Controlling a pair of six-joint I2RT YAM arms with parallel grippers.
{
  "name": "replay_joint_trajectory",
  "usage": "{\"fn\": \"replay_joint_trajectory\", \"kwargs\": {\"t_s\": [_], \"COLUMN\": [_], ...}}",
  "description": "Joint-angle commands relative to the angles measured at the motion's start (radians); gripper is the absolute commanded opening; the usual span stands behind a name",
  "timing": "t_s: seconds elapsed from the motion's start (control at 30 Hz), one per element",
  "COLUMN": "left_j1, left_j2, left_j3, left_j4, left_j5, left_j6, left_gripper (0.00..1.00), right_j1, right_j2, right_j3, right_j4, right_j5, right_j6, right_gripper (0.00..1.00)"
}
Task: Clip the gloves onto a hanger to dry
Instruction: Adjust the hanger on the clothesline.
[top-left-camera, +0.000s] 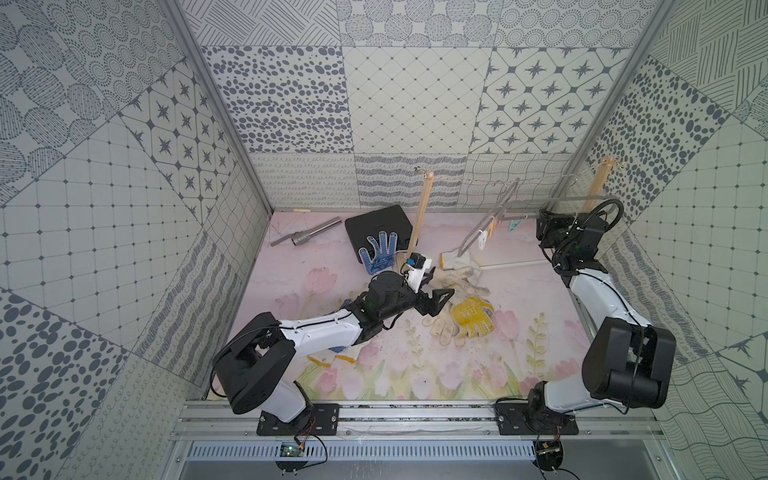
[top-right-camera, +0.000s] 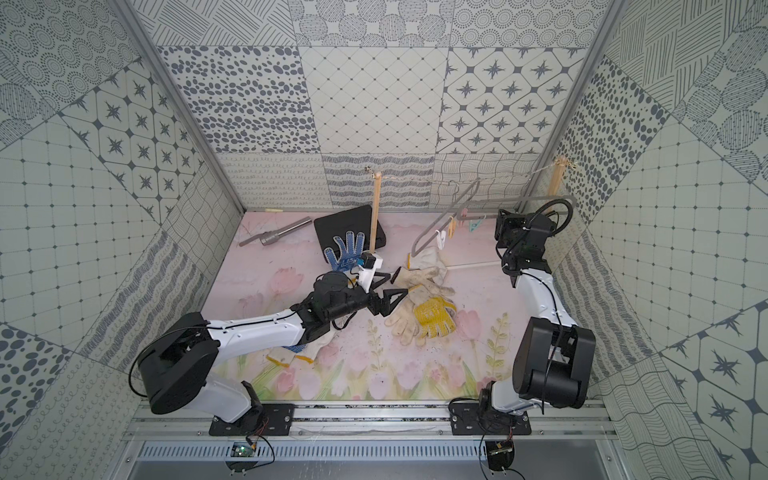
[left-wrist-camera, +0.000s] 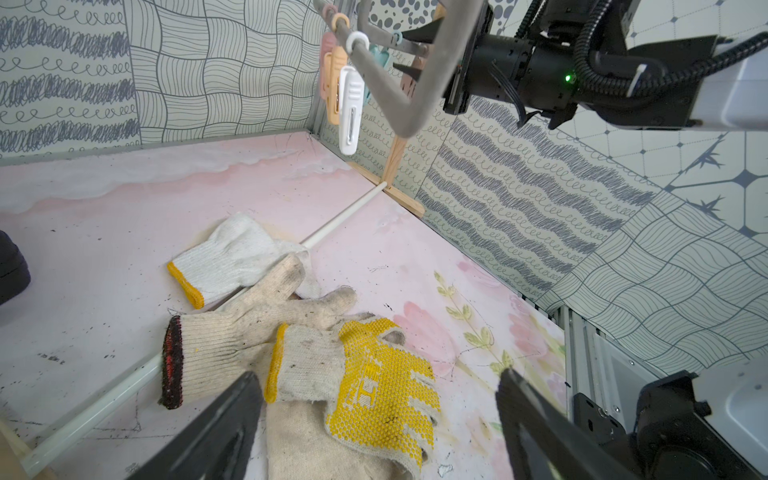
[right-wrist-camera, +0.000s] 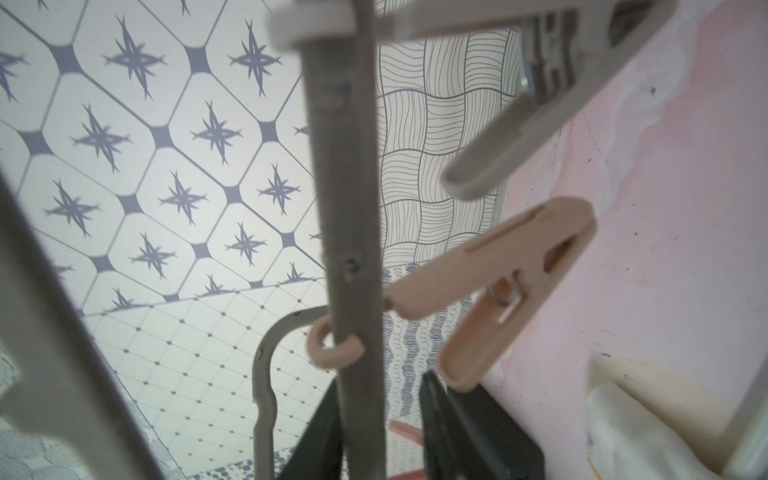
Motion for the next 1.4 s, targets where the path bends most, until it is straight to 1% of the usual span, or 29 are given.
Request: {"fn": "replay_joint_trajectory", "kwargs": {"t_s": [0.0, 0.03, 0.1, 0.17, 0.43, 0.5, 0.6, 0.7, 0.8, 0.9, 1.03, 1.2, 1.37], "left_j1": [-0.004, -0.004, -0.004, -0.004, -0.004, -0.005, -0.010, -0.015, -0.016, -0.018, -0.025, -0.063, -0.094], "left_j2": [-0.013, -0.017, -0.023, -0.029, -0.078, -0.086, -0.086, -0.083, -0.079, -0.067, -0.019, 0.106, 0.247], "left_j3": [0.009, 0.008, 0.006, 0.006, -0.002, 0.002, 0.021, 0.037, 0.049, 0.071, 0.130, 0.227, 0.282], "left_j4": [0.033, 0.030, 0.025, 0.015, 0.007, 0.014, 0.011, 0.012, 0.011, 0.006, -0.005, 0.028, 0.176], "left_j5": [0.001, -0.001, -0.007, -0.010, -0.055, -0.063, -0.061, -0.051, -0.047, -0.030, -0.031, -0.086, -0.155], "left_j6": [0.015, 0.015, 0.018, 0.025, 0.064, 0.085, 0.135, 0.162, 0.171, 0.183, 0.227, 0.345, 0.421], "left_gripper": [0.91, 0.91, 0.91, 0.91, 0.94, 0.96, 0.97, 0.98, 0.98, 0.97, 0.98, 1.00, 1.00], "right_j1": [0.001, -0.001, -0.001, -0.001, 0.013, 0.028, 0.052, 0.062, 0.065, 0.068, 0.082, 0.087, 0.087], "right_j2": [-0.082, -0.105, -0.152, -0.198, -0.353, -0.391, -0.441, -0.462, -0.468, -0.461, -0.452, -0.460, -0.456], "right_j3": [-0.036, -0.048, -0.060, -0.075, -0.150, -0.167, -0.179, -0.181, -0.180, -0.187, -0.189, -0.216, -0.259], "right_j4": [0.074, 0.071, 0.042, -0.007, -0.151, -0.176, -0.232, -0.281, -0.319, -0.310, -0.314, -0.321, -0.319], "right_j5": [-0.025, -0.036, -0.054, -0.072, -0.213, -0.267, -0.324, -0.370, -0.387, -0.418, -0.435, -0.420, -0.399], "right_j6": [-0.052, -0.077, -0.147, -0.206, -0.486, -0.562, -0.677, -0.757, -0.797, -0.805, -0.825, -0.835, -0.835], "right_gripper": [0.69, 0.75, 0.80, 0.81, 0.79, 0.78, 0.77, 0.74, 0.71, 0.69, 0.69, 0.70, 0.73]}}
